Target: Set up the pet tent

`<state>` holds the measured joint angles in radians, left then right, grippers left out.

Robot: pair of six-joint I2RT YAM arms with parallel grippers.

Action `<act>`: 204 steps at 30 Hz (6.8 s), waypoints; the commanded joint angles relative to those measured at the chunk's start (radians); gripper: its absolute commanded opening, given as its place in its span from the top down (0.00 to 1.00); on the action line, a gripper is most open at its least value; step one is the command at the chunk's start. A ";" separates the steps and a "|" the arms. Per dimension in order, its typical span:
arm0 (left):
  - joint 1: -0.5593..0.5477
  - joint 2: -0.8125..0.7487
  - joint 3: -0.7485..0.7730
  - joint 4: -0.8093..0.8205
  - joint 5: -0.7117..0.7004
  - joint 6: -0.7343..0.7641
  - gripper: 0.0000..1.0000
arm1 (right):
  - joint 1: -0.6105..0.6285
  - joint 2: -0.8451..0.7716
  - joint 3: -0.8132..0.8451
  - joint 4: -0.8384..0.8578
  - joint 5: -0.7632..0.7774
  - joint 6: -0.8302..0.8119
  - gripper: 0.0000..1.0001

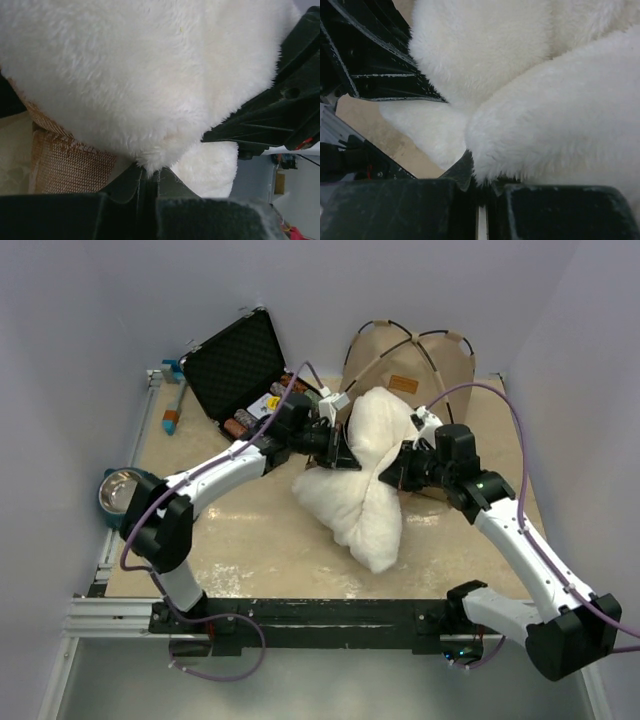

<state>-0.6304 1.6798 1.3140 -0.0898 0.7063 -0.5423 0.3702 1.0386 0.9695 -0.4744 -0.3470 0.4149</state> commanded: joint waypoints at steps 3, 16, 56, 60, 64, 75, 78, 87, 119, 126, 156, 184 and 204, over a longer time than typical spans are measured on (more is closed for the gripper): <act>-0.017 0.084 -0.001 -0.024 0.078 -0.131 1.00 | 0.004 0.052 -0.006 0.117 0.069 0.027 1.00; 0.040 0.138 0.111 0.053 0.016 -0.209 1.00 | -0.005 0.307 0.259 0.103 0.291 -0.028 0.88; 0.024 0.251 0.206 0.170 -0.217 -0.137 1.00 | -0.120 0.355 0.204 0.327 0.219 -0.487 0.07; 0.026 0.248 0.197 0.185 -0.218 -0.171 1.00 | -0.120 0.198 0.359 0.191 0.016 -0.493 0.07; 0.024 0.253 0.203 0.183 -0.229 -0.171 1.00 | -0.120 0.055 0.378 0.012 0.194 -0.316 0.08; 0.024 0.259 0.200 0.190 -0.209 -0.173 1.00 | -0.169 0.116 0.183 -0.061 0.638 -0.157 0.13; 0.024 0.256 0.200 0.188 -0.212 -0.157 1.00 | -0.221 0.219 0.172 -0.055 0.611 -0.136 0.09; 0.026 0.264 0.200 0.208 -0.209 -0.165 1.00 | -0.234 0.314 0.201 0.109 0.484 -0.218 0.97; 0.050 0.132 0.295 -0.108 -0.462 0.255 0.30 | -0.254 0.269 0.422 -0.161 0.130 -0.586 0.02; 0.110 -0.103 -0.057 -0.059 -0.288 0.219 0.23 | -0.367 0.238 0.364 -0.185 0.151 -0.343 0.02; -0.035 0.053 -0.274 0.260 -0.203 0.088 0.33 | -0.685 0.153 -0.189 0.117 -0.139 -0.021 0.39; -0.081 0.448 0.346 0.364 -0.619 0.332 1.00 | -0.252 0.379 -0.080 1.052 0.328 -0.491 1.00; -0.083 0.241 0.161 0.413 -0.616 0.409 0.26 | -0.136 0.505 -0.022 1.076 0.559 -0.660 0.25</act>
<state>-0.7452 2.1628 1.5703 0.2287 -0.0151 -0.1341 0.2222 1.6844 0.9112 0.6590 0.3061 -0.2466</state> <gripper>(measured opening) 0.719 0.738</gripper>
